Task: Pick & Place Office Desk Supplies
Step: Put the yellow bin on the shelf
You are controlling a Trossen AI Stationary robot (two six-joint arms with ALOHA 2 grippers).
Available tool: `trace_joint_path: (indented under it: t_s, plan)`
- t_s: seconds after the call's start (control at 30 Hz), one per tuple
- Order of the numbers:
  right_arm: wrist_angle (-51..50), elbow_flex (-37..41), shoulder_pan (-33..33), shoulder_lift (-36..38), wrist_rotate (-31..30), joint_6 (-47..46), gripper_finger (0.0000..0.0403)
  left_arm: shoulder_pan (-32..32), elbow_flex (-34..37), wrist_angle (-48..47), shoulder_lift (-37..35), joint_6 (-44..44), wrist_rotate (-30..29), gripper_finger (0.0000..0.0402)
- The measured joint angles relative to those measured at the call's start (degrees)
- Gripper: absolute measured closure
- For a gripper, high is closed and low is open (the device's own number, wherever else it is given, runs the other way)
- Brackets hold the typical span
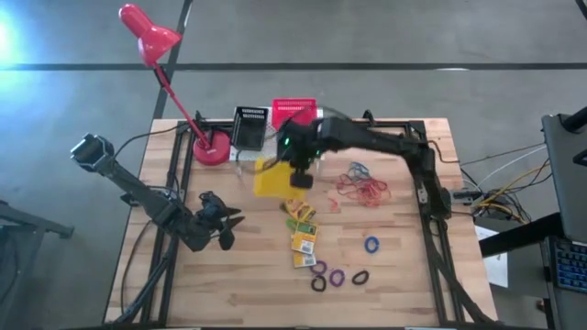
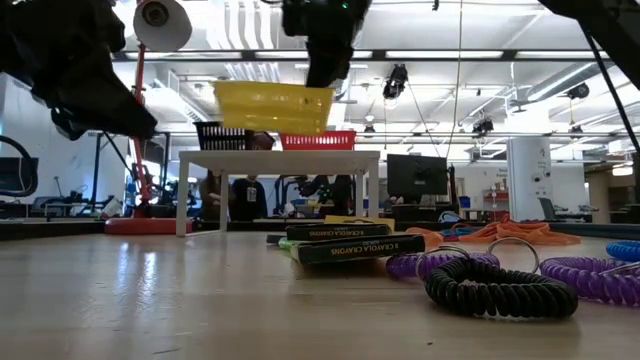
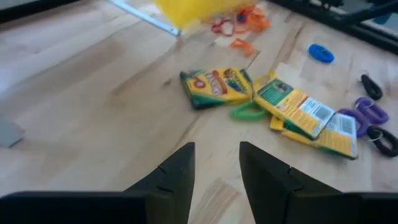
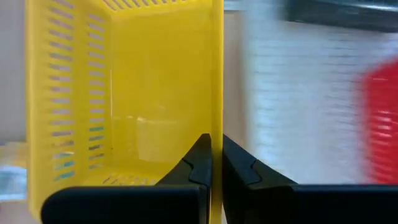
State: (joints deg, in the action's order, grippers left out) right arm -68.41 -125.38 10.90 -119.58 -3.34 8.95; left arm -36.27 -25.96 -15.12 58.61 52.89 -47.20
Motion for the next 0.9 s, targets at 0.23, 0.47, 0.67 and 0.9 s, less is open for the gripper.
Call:
trace_joint_path:
  t_s: [0.23, 0.47, 0.67, 0.9]
  plan:
    - [-0.4, 0.0, 8.0, 0.4, -1.4, 7.7, 0.0394, 0.1, 0.0, 13.3, 0.0, -12.1, 0.0, 0.0271]
    - [-0.4, 0.0, 11.3, 0.4, -1.2, 13.5, 0.0392, 0.7, 0.0, 18.3, 0.0, -17.2, 0.0, 0.0271]
    - [0.0, 0.0, 12.1, 0.1, -1.8, 17.0, 0.0375, 1.5, 0.0, 18.3, 0.0, -17.1, 0.0, 0.0271]
    - [2.2, 0.0, 12.4, 0.1, -5.8, 18.2, 0.0351, 1.5, 0.0, 18.8, 0.0, -16.9, 0.0, 0.0271]
